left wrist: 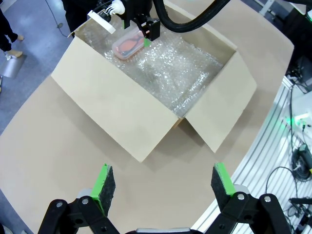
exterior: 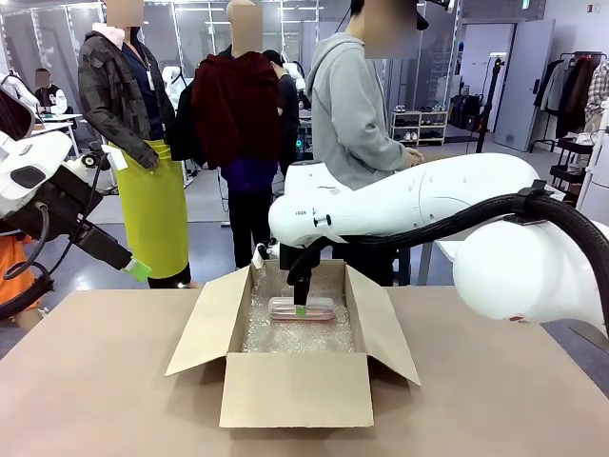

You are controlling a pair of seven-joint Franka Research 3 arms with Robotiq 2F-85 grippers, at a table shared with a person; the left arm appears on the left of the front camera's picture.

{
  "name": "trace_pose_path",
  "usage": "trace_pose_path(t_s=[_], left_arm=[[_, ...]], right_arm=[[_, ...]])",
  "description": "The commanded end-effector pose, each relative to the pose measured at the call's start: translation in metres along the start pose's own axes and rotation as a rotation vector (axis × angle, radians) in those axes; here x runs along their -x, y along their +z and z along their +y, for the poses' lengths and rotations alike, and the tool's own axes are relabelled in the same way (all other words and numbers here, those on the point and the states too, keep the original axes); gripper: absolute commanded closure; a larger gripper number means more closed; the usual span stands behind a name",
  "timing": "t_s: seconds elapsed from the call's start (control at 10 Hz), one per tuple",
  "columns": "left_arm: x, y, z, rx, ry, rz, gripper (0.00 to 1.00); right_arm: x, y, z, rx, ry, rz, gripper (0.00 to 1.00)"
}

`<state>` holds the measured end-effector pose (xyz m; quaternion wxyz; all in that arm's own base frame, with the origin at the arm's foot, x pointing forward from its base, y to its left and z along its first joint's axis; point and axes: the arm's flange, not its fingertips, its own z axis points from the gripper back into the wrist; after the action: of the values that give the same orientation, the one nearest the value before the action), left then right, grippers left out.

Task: Pack the glasses set securely to prepare it for shipping.
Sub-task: Place the Glasses case inside the Package Box, then put the Glasses case from the right side of the table into the Package Box.

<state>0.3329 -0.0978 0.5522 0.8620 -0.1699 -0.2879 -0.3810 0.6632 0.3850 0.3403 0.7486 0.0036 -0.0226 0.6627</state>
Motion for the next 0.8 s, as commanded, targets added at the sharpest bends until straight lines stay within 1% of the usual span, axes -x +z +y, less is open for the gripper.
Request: trace_pose_path(t_s=[0.0,0.7], left_arm=[[-0.0002,0.002,0.001,0.013,-0.006,-0.009,0.0],[-0.0002,0.002,0.001,0.013,-0.006,-0.009,0.0]], right_arm=[[-0.0023,0.0007,0.0009,0.002,0.001,-0.003,0.0],[0.0,-0.0004,0.0,0.0,0.0,0.0,0.0]])
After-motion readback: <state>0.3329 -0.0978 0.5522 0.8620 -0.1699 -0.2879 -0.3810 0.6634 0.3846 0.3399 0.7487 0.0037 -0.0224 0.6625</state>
